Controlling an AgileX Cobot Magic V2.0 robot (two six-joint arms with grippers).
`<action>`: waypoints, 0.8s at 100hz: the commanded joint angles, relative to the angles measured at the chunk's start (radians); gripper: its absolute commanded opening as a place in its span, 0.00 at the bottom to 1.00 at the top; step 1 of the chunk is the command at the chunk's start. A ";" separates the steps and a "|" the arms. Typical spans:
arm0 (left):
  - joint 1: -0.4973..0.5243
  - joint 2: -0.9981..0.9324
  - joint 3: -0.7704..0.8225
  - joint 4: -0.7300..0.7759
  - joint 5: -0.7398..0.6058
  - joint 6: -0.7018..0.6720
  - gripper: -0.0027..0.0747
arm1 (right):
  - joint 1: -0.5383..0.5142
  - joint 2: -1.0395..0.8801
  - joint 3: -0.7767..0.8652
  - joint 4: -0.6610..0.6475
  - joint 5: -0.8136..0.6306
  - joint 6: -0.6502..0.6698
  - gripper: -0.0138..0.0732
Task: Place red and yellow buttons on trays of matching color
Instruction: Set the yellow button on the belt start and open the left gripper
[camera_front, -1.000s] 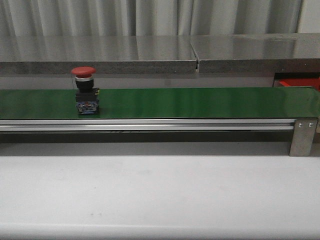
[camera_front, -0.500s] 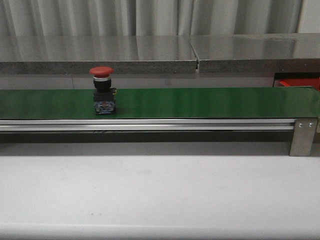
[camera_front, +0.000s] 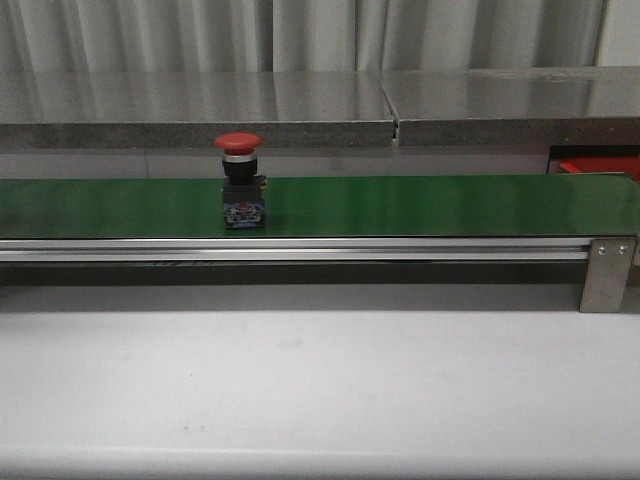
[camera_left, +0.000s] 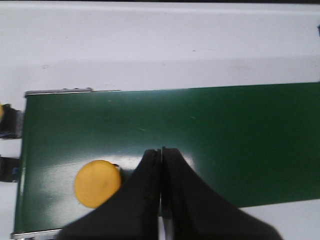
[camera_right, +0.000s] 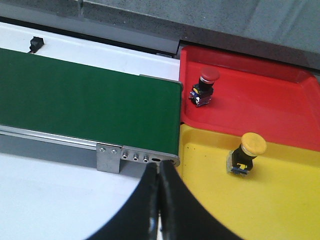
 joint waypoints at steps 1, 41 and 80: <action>-0.058 -0.086 0.007 -0.011 -0.049 0.004 0.01 | 0.000 -0.002 -0.024 -0.001 -0.071 -0.003 0.05; -0.200 -0.401 0.300 0.049 -0.218 -0.012 0.01 | 0.000 -0.002 -0.024 -0.001 -0.071 -0.003 0.05; -0.200 -0.797 0.632 0.053 -0.285 -0.012 0.01 | 0.000 0.068 -0.095 -0.001 -0.053 -0.003 0.05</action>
